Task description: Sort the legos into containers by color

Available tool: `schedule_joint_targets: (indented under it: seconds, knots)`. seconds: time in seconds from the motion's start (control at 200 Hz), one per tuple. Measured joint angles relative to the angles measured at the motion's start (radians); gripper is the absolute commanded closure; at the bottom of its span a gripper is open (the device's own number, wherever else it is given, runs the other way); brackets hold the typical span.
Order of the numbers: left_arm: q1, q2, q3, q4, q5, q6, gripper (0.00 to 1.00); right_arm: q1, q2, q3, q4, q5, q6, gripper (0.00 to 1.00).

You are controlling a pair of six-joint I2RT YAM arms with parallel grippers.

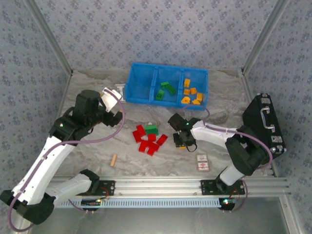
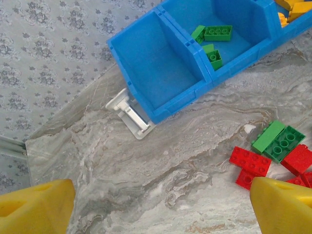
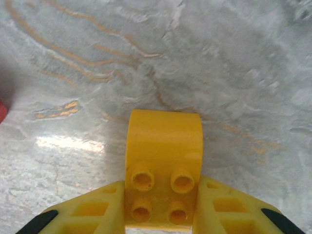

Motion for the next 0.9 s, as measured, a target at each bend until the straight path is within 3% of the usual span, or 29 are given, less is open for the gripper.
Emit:
schedule_joint_targets:
  seconds: [0.48, 0.66, 0.9]
  knots:
    - [0.046, 0.019, -0.063, 0.0, 0.005, -0.018, 0.07, -0.31, -0.069, 0.334, -0.049, -0.011, -0.243, 0.69]
    - [0.059, 0.039, -0.062, 0.002, 0.004, -0.018, 0.0, -0.384, 0.052, 0.465, 0.007, -0.005, -0.312, 0.69]
    - [0.059, 0.076, -0.062, -0.004, 0.016, -0.038, 0.0, -0.444, 0.295, 0.661, 0.091, -0.014, -0.352, 0.69]
